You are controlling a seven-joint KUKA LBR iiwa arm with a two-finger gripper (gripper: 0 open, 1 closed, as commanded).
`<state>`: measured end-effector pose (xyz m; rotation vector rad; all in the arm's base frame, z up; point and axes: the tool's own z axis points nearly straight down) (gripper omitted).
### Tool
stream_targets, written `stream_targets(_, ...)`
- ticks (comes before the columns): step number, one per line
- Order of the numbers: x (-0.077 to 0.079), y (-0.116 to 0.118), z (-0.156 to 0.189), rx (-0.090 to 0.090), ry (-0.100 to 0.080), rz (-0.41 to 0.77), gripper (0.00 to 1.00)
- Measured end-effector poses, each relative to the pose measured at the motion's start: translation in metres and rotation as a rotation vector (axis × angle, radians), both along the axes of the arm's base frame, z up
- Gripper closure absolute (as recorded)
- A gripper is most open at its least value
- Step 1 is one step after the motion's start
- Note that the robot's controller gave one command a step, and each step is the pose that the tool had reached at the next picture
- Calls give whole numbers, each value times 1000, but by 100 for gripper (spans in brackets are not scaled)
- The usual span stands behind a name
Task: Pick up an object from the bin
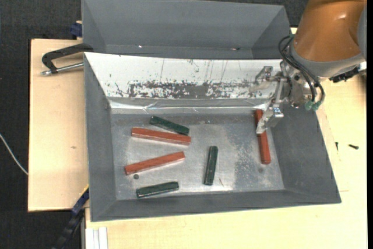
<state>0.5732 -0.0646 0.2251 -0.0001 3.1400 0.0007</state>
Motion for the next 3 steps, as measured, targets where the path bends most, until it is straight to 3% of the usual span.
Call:
stream_targets(1,-30,30,-55,-1,-5,13,0)
stream_targets(2,-33,51,-80,1,3,186,0)
stream_targets(3,-36,56,-148,-2,5,426,100)
